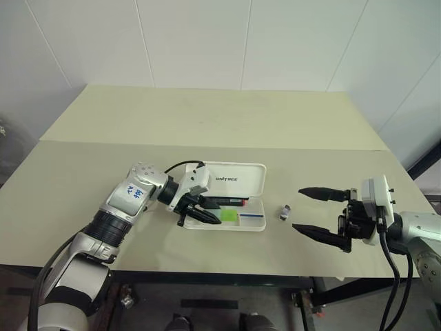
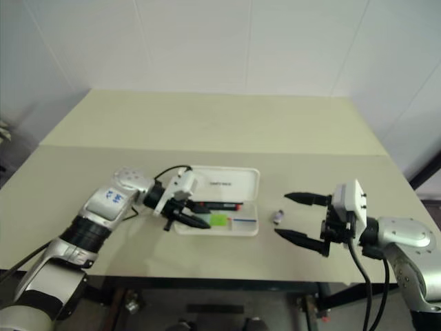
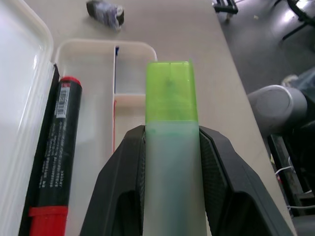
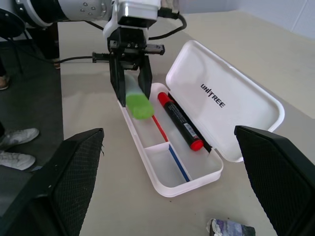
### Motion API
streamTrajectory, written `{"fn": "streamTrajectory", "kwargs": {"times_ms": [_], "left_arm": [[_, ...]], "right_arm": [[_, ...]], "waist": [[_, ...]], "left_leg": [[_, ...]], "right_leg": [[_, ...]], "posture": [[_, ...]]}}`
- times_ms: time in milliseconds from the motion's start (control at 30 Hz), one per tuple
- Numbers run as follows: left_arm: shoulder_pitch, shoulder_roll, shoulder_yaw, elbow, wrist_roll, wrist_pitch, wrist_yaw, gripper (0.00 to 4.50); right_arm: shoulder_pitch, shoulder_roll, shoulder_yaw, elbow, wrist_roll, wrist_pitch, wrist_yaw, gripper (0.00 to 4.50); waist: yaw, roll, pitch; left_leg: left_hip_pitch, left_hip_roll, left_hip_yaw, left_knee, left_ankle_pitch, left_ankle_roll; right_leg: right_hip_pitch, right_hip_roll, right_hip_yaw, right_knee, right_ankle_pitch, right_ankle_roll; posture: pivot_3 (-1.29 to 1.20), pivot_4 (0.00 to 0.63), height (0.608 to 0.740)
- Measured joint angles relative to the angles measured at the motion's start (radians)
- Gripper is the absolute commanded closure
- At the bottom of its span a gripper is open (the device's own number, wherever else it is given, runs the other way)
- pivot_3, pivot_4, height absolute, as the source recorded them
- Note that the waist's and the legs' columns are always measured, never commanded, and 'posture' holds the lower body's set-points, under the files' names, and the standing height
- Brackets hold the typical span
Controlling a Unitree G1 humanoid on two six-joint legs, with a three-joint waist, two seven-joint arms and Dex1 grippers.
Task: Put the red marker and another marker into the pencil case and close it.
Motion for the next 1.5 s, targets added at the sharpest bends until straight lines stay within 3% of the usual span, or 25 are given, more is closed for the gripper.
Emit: {"fn": "streamTrajectory", "kwargs": {"times_ms": [233, 800, 1133, 1500], "left_arm": [[-0.020, -0.023, -0.003, 0.085, 0.058, -0.039, 0.037, 3.38], [-0.018, -0.041, -0.003, 0.089, 0.083, -0.064, 0.030, 3.38], [-0.015, -0.050, -0.003, 0.089, 0.084, -0.065, 0.028, 0.03], [-0.012, -0.047, -0.001, 0.089, 0.083, -0.066, 0.022, 0.01]], "right_arm": [[0.038, 0.004, -0.011, -0.032, 0.003, 0.000, -0.031, 0.00], [0.056, 0.004, -0.015, -0.035, 0.007, -0.002, -0.050, 0.00], [0.067, 0.004, -0.034, -0.035, 0.007, -0.003, -0.051, 0.00], [0.078, 0.012, -0.042, -0.042, 0.000, -0.006, -0.075, 0.00]], "waist": [[0.000, 0.000, 0.000], [0.001, 0.000, 0.000], [0.001, 0.000, 0.000], [0.000, 0.000, 0.000]], "left_leg": [[0.000, 0.000, 0.000, 0.000, 0.000, 0.000], [-0.001, 0.000, 0.000, 0.002, 0.000, 0.000], [-0.001, 0.000, 0.000, 0.005, 0.000, 0.000], [0.000, 0.000, 0.000, 0.007, 0.000, 0.000]], "right_leg": [[0.000, 0.000, 0.000, 0.000, 0.000, 0.000], [0.000, 0.000, 0.000, 0.001, 0.000, 0.001], [0.000, 0.000, 0.000, 0.003, 0.000, 0.001], [0.001, 0.000, 0.001, 0.004, 0.001, 0.001]], "posture": [[0.00, 0.150, 0.740], [0.00, 0.150, 0.740], [0.00, 0.150, 0.740], [0.00, 0.150, 0.740]]}}
